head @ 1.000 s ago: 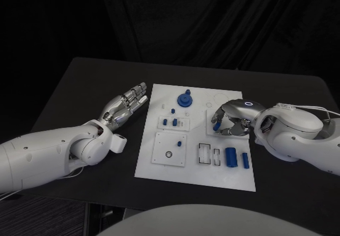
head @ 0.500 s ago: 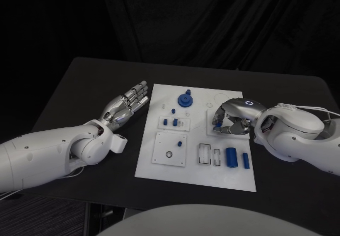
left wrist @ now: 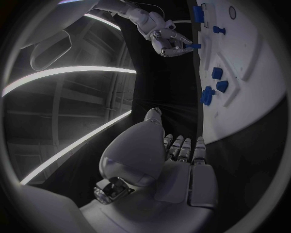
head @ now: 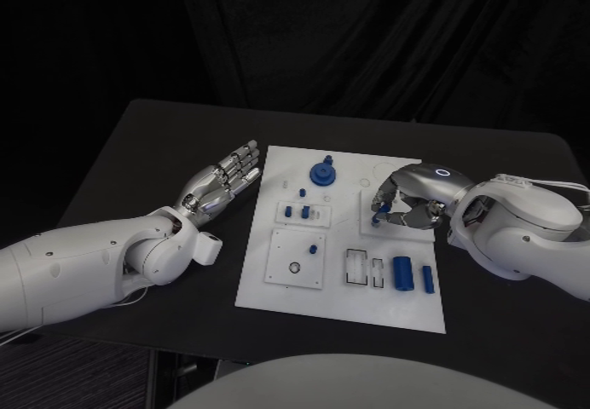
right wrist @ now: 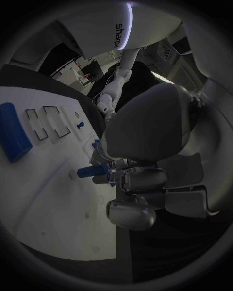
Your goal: Assemble the parts on the task board
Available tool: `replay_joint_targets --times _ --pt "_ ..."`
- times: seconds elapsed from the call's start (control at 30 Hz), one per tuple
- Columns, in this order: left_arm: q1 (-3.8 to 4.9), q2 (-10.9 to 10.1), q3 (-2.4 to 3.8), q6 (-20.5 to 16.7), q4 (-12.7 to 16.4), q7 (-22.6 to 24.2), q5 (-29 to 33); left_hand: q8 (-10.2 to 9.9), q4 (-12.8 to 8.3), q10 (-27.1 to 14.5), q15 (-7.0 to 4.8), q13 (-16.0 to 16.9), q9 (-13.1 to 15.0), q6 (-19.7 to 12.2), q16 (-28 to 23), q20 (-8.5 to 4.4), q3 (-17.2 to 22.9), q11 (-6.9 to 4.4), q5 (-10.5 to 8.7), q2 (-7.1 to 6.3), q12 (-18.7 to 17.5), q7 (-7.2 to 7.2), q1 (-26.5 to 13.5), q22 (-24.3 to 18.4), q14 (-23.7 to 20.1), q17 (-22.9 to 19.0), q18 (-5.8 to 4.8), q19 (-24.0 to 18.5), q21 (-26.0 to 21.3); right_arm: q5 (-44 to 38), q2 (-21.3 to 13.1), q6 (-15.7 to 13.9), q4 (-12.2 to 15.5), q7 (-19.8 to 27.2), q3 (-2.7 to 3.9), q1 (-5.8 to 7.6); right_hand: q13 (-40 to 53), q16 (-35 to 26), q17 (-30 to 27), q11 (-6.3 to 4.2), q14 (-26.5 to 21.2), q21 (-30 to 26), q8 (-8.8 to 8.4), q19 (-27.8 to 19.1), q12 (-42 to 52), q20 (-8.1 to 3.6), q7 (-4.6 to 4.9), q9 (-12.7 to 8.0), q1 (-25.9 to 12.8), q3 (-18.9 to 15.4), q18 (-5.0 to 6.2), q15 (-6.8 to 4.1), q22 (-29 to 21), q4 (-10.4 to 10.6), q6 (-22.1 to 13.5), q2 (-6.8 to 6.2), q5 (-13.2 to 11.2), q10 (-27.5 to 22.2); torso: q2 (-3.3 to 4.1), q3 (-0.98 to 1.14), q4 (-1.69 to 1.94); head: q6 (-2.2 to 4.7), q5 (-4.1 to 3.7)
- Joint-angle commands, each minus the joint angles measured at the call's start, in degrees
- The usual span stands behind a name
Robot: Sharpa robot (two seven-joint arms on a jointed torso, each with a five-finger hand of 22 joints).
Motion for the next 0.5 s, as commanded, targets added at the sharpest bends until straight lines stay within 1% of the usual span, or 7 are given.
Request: replay_joint_targets --times 0.03,0.1,0.23,0.37,0.47,0.5 --pt "-0.09 0.2 0.04 1.2 0.1 4.5 0.0 0.2 0.0 0.0 0.48 0.0 0.1 0.2 -0.2 0.28 0.5 0.27 0.39 0.04 -0.1 0.19 0.4 0.1 0.0 0.0 0.35 0.0 -0.1 0.0 -0.3 -1.6 1.3 0.3 0.05 0.95 0.1 -0.4 6.6 -1.70 3.4 -0.4 0.50 -0.4 -0.5 0.09 0.13 0.3 0.5 1.2 -0.47 -0.51 9.2 -0.7 0.7 -0.19 -0.3 2.2 -0.07 -0.05 -0.14 0.01 0.37" --pt "-0.10 0.3 0.04 1.2 0.1 4.4 0.0 0.2 0.0 0.0 0.59 0.0 0.1 0.2 -0.2 0.41 0.5 0.41 0.42 0.06 -0.1 0.24 0.5 0.1 0.0 0.0 0.36 0.1 -0.1 0.0 -0.5 -1.7 2.0 0.5 0.05 1.40 0.1 -0.4 6.6 -1.71 3.4 -0.2 0.56 -0.3 -0.6 0.09 0.11 0.4 0.4 1.3 -0.51 -0.52 9.3 -0.7 0.8 -0.27 -0.5 2.2 -0.08 -0.06 -0.15 0.01 0.51" --pt "-0.10 0.4 0.04 1.5 0.1 4.2 0.0 0.2 0.0 0.0 0.65 0.0 0.1 0.3 -0.2 0.47 0.6 0.47 0.44 0.07 -0.1 0.25 0.6 0.1 0.0 0.0 0.37 0.1 -0.1 -0.1 -0.4 -1.8 4.7 1.7 0.05 2.23 0.1 -0.5 6.6 -1.69 3.3 0.2 0.58 -0.2 -0.9 0.08 0.08 0.6 0.2 1.4 -0.62 -0.51 9.4 -0.7 0.8 -0.51 -0.6 2.1 -0.21 -0.08 0.01 0.01 0.59" --pt "-0.11 0.6 0.04 1.8 0.1 4.0 0.0 0.2 0.0 0.0 0.85 0.0 0.1 0.3 -0.2 0.66 0.7 0.71 0.44 0.13 0.0 0.33 0.8 0.1 0.0 0.0 0.39 0.1 -0.1 -1.2 0.4 -1.3 6.6 2.1 0.05 2.49 0.1 -0.2 6.9 -1.71 3.5 1.1 0.60 0.1 -1.2 0.07 0.06 0.8 0.2 1.5 -0.79 -0.53 9.7 -0.9 0.9 -0.82 -0.7 2.2 -0.21 -0.09 0.06 0.01 0.69" --pt "-0.11 0.7 0.04 1.9 0.1 4.0 0.0 0.2 0.0 0.1 1.02 0.0 0.1 0.3 -0.2 0.79 0.8 0.93 0.43 0.16 0.0 0.42 0.9 0.1 0.0 0.0 0.37 0.1 -0.1 -1.9 2.0 -0.3 7.4 2.4 0.06 2.56 0.1 -0.3 6.8 -1.74 3.5 1.5 0.52 0.3 -1.4 0.06 0.04 1.0 -0.1 1.7 -0.87 -0.55 9.8 -0.9 0.8 -1.02 -1.4 2.5 -0.19 -0.10 0.00 0.01 1.24" --pt "-0.11 0.7 0.04 1.9 0.2 4.0 0.0 0.2 -0.1 0.1 1.12 0.0 0.1 0.3 -0.2 0.85 0.9 1.06 0.44 0.20 0.0 0.45 1.0 0.1 0.0 0.0 0.35 0.1 -0.1 -2.2 2.6 0.0 7.4 2.6 0.06 2.51 0.1 -0.3 6.8 -1.75 3.5 1.6 0.50 0.3 -1.5 0.06 0.03 1.0 -0.1 1.8 -0.90 -0.56 9.8 -0.9 0.8 -1.02 -1.5 2.6 -0.19 -0.12 -0.03 0.01 1.56"
